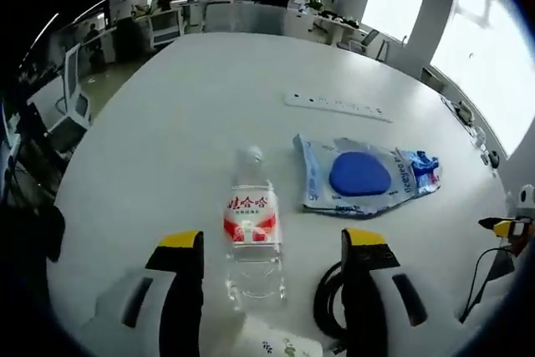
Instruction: Arrange the tabletop items into an orderly group along one side of the table until the central work area is clear of visible clutter.
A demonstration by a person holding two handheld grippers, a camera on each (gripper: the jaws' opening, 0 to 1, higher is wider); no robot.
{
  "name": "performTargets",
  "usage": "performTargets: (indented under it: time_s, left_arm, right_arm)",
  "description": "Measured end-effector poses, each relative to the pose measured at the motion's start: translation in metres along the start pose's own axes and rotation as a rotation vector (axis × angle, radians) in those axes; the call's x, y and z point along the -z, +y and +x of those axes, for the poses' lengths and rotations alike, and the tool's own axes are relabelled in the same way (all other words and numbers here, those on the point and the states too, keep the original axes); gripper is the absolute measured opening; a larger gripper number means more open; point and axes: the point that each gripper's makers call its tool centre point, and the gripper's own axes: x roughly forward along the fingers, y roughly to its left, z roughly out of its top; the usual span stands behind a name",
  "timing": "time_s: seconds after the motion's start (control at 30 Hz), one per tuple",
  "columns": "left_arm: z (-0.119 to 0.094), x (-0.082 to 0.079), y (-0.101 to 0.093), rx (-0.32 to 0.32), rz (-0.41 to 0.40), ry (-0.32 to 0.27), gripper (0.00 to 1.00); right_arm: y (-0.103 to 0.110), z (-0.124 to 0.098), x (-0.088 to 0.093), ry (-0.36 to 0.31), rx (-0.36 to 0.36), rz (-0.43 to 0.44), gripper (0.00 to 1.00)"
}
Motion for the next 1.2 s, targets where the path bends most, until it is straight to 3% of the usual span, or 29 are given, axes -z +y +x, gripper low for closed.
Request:
performTargets:
  time_s: [0.47, 1.0, 1.2]
  left_arm:
    - [0.036, 0.008, 0.009, -0.013, 0.002, 0.075, 0.63]
    - [0.057, 0.011, 0.02, -0.061, 0.049, 0.124, 0.52]
    - [0.062, 0.013, 0.014, -0.047, 0.084, 0.129, 0.48]
  right_arm:
    - [-0.008, -0.003, 0.004, 0.023, 0.026, 0.023, 0.61]
    - [-0.013, -0.004, 0.005, 0.02, 0.034, 0.045, 0.6]
    - [-0.017, -0.009, -0.001, -0.003, 0.042, 0.038, 0.59]
